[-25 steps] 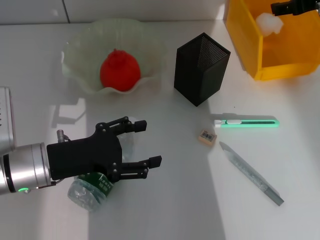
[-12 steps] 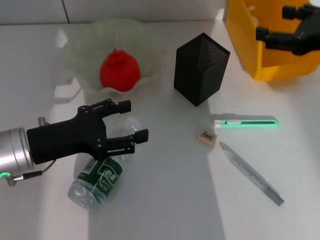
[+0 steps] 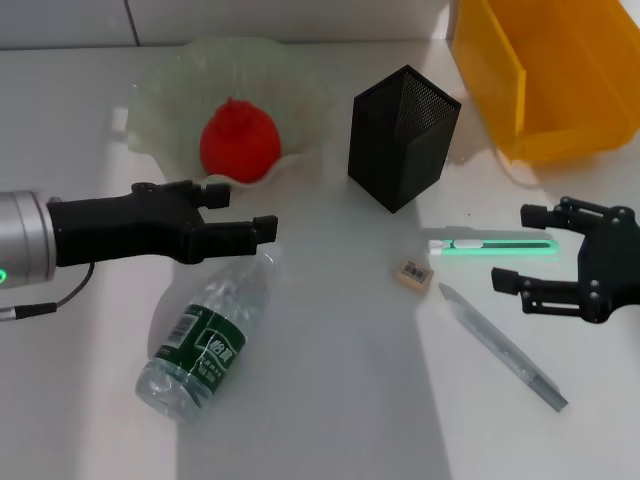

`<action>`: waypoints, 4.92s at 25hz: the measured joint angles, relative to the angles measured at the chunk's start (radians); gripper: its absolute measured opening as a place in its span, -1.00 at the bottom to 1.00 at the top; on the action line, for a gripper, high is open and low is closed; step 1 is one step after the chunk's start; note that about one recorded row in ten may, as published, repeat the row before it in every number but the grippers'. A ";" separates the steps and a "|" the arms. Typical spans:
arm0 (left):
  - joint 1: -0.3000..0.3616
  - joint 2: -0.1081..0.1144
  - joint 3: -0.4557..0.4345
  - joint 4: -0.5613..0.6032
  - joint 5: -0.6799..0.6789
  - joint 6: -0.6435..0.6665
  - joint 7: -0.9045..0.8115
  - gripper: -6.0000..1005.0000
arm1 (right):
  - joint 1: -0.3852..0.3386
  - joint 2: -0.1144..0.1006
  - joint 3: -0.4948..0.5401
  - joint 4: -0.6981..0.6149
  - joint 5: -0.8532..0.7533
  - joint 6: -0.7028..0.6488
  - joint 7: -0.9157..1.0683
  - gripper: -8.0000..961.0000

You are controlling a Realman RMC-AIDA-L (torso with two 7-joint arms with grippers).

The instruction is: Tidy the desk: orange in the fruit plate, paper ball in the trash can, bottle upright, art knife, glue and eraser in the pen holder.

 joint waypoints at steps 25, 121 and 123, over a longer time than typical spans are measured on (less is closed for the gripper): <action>-0.222 -0.008 0.401 0.054 0.666 -0.162 -0.607 0.61 | 0.052 -0.005 0.124 0.206 -0.027 -0.107 -0.081 0.75; 0.156 -0.001 0.057 0.465 0.092 -0.182 0.075 0.63 | 0.086 -0.020 0.216 0.114 -0.043 -0.153 0.123 0.75; 0.183 0.000 0.058 0.467 0.004 -0.176 0.152 0.63 | 0.086 -0.022 0.236 0.090 -0.052 -0.158 0.157 0.75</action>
